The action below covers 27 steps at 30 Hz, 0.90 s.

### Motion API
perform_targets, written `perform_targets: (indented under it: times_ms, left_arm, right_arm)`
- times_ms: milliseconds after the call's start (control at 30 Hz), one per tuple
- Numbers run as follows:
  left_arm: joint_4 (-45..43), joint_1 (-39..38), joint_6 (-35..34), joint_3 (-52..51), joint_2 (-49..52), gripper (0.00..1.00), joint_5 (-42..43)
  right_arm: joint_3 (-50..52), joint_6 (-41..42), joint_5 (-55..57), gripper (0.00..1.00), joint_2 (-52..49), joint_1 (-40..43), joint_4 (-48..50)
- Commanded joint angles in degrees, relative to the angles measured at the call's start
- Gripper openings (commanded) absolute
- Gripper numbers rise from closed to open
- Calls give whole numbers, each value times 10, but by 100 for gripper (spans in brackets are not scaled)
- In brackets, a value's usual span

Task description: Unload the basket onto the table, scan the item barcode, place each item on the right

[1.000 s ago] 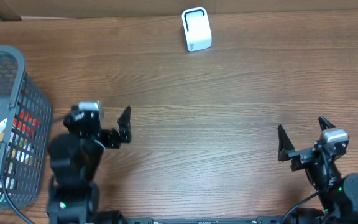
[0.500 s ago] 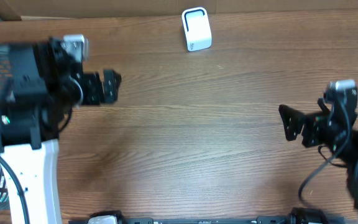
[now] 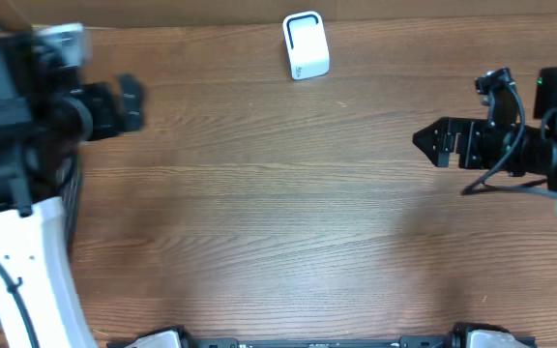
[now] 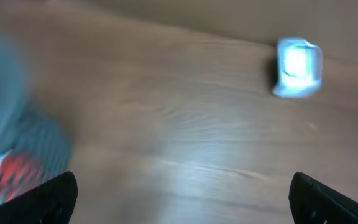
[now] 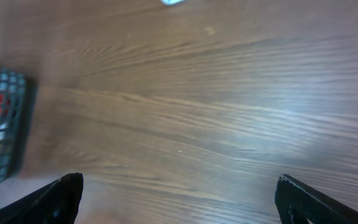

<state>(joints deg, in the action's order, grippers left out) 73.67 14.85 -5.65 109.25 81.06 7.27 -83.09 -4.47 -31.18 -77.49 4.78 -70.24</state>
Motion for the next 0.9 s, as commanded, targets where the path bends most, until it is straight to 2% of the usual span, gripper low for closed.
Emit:
perform_targets:
  times_ms: [0, 133, 300, 433, 867]
  left_arm:
    - [19, 116, -141, 16, 3, 100, -32]
    - [26, 277, -206, 16, 13, 95, -28]
    - [16, 370, -230, 15, 27, 95, -41]
    - [25, 395, -286, 15, 64, 98, -91]
    - [53, 402, -354, 15, 257, 98, -94]
  right_arm:
    - [-13, 1, -36, 100, -5, -3, -1]
    - [-13, 0, -34, 100, -7, -3, -2]
    - [-13, -3, -34, 100, -7, -3, -9]
    - [-13, -5, -34, 100, -7, -3, -17]
    - [-13, -20, -12, 100, -7, -3, -40]
